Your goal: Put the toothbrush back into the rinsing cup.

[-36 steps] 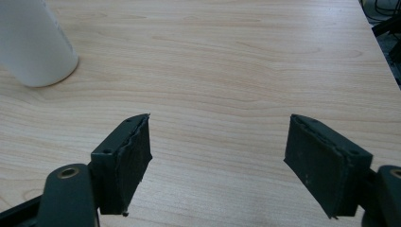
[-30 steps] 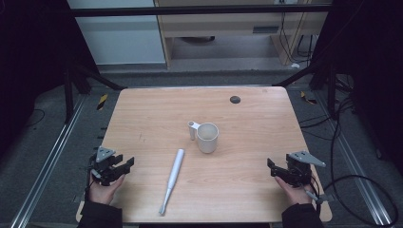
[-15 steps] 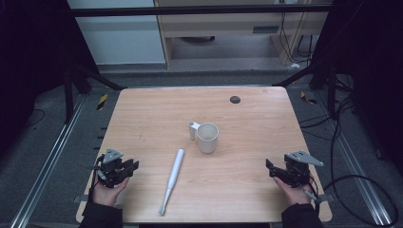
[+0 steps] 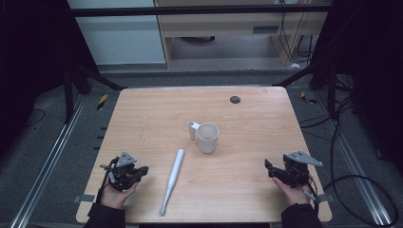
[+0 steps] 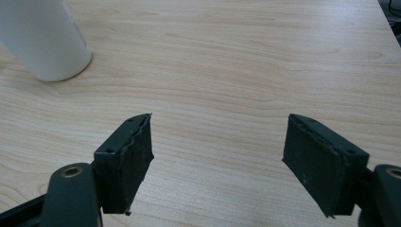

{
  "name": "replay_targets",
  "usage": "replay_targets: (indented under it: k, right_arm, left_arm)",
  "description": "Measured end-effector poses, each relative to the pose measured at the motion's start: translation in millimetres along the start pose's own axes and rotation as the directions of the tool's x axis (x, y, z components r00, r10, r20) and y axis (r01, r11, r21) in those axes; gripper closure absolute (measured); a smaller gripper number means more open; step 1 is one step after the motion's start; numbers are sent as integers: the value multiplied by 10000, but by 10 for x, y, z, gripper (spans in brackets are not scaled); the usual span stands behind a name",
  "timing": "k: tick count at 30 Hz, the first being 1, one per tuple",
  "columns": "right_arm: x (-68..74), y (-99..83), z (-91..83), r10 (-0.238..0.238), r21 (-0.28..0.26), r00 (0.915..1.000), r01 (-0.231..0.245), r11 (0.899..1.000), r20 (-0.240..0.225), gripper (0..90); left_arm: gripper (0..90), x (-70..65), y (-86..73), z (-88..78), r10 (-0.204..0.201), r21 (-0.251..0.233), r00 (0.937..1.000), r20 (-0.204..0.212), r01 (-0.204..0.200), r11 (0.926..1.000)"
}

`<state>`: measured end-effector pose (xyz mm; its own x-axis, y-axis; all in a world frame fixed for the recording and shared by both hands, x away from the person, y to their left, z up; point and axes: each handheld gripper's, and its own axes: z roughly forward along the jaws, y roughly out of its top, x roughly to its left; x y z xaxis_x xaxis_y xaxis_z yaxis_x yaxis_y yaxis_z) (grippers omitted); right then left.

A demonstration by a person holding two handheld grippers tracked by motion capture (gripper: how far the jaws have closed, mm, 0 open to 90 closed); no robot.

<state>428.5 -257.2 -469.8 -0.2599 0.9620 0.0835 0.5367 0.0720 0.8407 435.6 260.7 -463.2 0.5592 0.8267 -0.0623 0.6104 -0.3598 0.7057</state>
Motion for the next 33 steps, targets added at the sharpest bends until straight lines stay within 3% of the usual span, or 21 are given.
replay_targets:
  k: [9,16,33]
  right_arm:
    - [12,-5,7,16,51,10000,-16,10000,-31,246]
    - [16,-7,8,-22,42,10000,22,10000,-20,246]
    - [11,-11,19,-110,81,9999,110,9999,-12,245]
  left_arm:
    - [896,-181,-2,80,484,529,9958,773,-526,9972]
    - [897,-304,-5,153,812,989,9901,1146,-927,9908]
    - [897,-462,-20,219,1283,1544,9753,1799,-1568,9755]
